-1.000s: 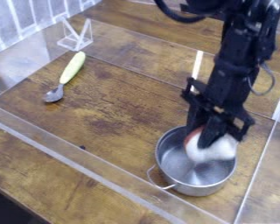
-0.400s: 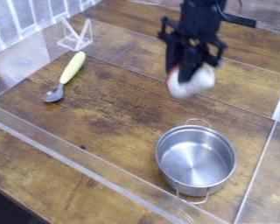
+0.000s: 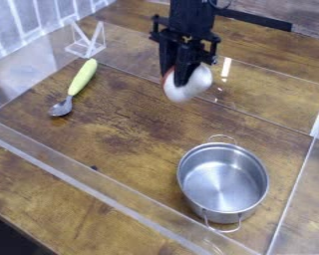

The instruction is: Remove the mushroom from the silver pot and put it on the table

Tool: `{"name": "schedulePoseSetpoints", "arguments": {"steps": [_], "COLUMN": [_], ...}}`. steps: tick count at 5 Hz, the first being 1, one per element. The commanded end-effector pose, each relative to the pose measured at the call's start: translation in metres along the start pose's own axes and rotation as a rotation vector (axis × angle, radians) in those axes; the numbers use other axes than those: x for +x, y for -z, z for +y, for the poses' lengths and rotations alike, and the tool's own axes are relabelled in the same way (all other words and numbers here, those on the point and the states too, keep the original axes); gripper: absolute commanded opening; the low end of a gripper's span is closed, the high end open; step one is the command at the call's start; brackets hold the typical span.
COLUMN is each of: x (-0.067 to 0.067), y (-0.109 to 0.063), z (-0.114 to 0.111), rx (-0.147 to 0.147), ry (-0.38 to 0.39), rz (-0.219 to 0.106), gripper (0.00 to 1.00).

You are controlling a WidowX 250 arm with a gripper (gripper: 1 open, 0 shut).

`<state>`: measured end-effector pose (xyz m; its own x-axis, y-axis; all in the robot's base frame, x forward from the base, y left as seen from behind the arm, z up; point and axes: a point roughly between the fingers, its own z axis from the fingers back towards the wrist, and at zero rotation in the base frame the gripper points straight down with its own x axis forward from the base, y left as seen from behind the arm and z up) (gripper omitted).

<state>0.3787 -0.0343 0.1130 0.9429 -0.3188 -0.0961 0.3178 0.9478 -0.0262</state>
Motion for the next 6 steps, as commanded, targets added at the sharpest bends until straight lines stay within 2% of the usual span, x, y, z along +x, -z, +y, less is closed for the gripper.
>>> {"name": "schedulePoseSetpoints", "arguments": {"steps": [1,2,3,4,6], "x": [-0.006,-0.007,-0.006,-0.007,-0.004], "y": [-0.004,0.006,0.014,0.025,0.045], "z": [0.007,0.009,0.014,0.014,0.015], "rx": [-0.011,-0.032,-0.044,-0.052,-0.065], "ry": [0.010,0.036,0.055,0.074,0.087], "rz": [-0.045,-0.045,-0.038,-0.022,0.010], "gripper": [0.00,1.00,0.00,1.00,1.00]}}
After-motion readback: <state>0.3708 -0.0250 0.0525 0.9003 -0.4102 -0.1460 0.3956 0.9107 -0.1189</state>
